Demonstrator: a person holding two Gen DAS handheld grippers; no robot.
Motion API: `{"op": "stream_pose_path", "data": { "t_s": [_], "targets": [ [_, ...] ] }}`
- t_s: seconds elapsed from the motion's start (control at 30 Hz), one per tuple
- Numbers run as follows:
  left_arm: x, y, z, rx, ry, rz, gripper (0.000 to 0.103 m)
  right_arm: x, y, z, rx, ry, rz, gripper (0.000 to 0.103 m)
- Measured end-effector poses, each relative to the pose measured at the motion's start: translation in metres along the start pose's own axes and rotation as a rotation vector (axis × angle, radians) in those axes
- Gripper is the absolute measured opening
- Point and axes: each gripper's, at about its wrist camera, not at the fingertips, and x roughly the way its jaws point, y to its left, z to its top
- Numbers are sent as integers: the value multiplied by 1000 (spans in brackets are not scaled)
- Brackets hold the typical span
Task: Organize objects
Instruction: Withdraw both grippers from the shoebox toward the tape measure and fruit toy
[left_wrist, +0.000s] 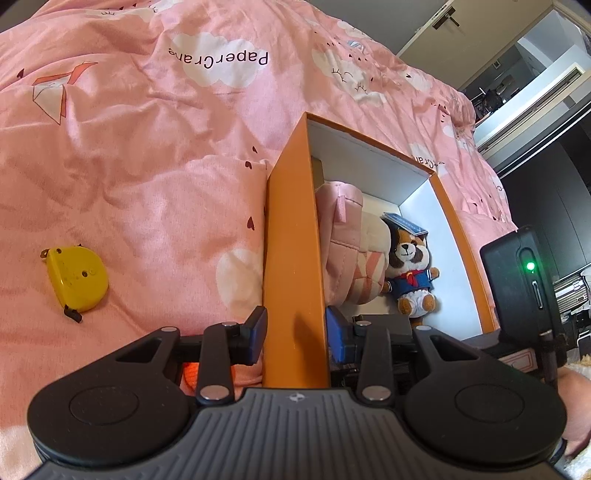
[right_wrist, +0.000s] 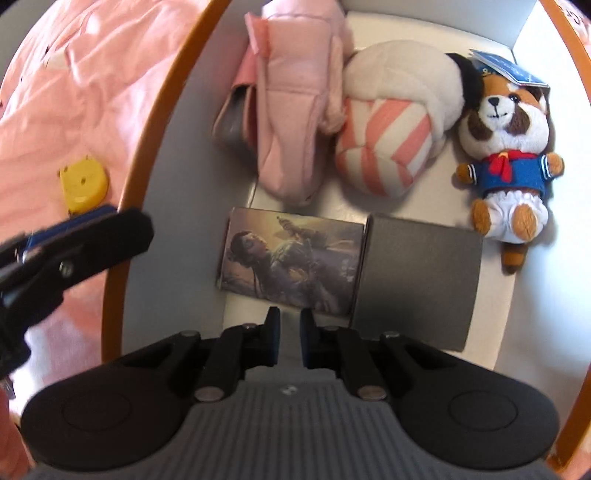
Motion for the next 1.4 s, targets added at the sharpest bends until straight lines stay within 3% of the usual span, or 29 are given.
{"op": "stream_pose_path", "data": {
  "t_s": [0.17, 0.23, 0.4, 0.53, 0.67, 0.7, 0.83, 1.13, 1.4],
  "targets": [
    [-12, -7, 1, 41, -37, 25, 42, -3, 3, -6, -11, -13, 15, 11],
    [-18, -12, 1, 77, -66, 63, 42, -16, 8, -13, -44, -59, 13, 12],
    [-28, -23, -2, 156, -148, 177, 42, -69, 32, -35, -195, -331, -27, 15],
    [-37, -20, -5, 155, -226, 201, 42, -103, 39, -56, -345, -556, -54, 16],
    [-49, -15, -7, 172, -338, 266, 40, -121, 51, -72, -503, -691, -78, 27],
    [-51, -13, -6, 172, -353, 285, 40, -124, 55, -62, -532, -710, -92, 29],
    [-55, 1, 1, 142, -309, 287, 40, -114, 74, -42, -619, -651, -77, 33],
    [-34, 25, -4, 208, -109, 436, 40, -49, 129, -18, -909, -403, -99, 33],
    [-30, 49, -10, 213, 10, 413, 40, -13, 147, -11, -1005, -188, -87, 33]
  ]
}}
